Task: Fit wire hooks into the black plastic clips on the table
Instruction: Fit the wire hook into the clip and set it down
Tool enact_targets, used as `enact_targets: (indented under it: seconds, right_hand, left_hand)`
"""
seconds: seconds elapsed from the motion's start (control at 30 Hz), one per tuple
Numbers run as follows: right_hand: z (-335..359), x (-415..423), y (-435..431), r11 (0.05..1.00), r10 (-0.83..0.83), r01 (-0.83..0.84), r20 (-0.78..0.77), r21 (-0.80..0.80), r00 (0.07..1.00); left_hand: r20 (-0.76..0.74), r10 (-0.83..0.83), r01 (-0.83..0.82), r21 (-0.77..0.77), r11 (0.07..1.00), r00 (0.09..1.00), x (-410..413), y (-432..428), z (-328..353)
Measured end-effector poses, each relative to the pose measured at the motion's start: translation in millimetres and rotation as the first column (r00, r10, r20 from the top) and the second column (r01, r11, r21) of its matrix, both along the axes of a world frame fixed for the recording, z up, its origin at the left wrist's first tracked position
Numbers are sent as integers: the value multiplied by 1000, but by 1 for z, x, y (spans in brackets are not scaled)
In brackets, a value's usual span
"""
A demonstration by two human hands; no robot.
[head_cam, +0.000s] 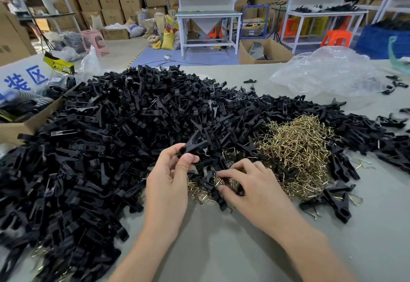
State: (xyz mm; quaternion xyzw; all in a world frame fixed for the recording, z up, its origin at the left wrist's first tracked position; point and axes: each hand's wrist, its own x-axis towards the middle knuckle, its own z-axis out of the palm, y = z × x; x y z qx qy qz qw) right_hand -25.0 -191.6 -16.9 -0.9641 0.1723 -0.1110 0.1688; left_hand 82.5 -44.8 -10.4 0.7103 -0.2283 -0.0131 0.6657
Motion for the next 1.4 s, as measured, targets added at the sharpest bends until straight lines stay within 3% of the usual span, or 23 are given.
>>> enact_targets:
  seconds: [0.13,0.37,0.57,0.63,0.73,0.9,1.1,1.17,1.27,1.3,1.4]
  right_hand:
    - [1,-1,2,997,22,-24,-30,-68,999]
    - [-1,0,1,998,26,-23,51,-62,998]
    - [3,0,0,984,-17,-21,208,178,978]
    - [6,1,-1,927,-106,-5,276,374,955]
    - [13,2,-3,765,-239,-51,357,642,903]
    - [19,2,-11,607,-306,-158,413,779,858]
    - [21,4,-14,231,-447,-311,385,922,808]
    - [22,3,-15,211,-422,-324,385,922,821]
    - [22,1,-14,345,-342,-244,364,906,866]
    - [22,1,-13,333,-348,-249,364,909,864]
    - [23,3,-12,164,-400,-321,360,933,843]
  left_hand:
    - [0,-13,13,11,1000,1000,-2,-1,0]
    - [33,-24,23,52,998,999,-5,-1,2]
    - [36,-42,41,47,998,998,-6,-2,2]
    - [43,-55,53,50,997,998,-6,-2,1]
    - [56,-83,80,57,995,995,-6,-3,0]
    - [118,-170,154,134,979,978,-9,-4,-6]
    - [207,-215,169,218,961,954,-10,-4,-11]
    - [220,-213,165,218,962,952,-11,-3,-11]
    - [246,-203,145,233,961,948,-10,-3,-11]
    - [251,-202,139,246,959,947,-10,-3,-11]
    - [268,-206,131,273,953,941,-11,-3,-11]
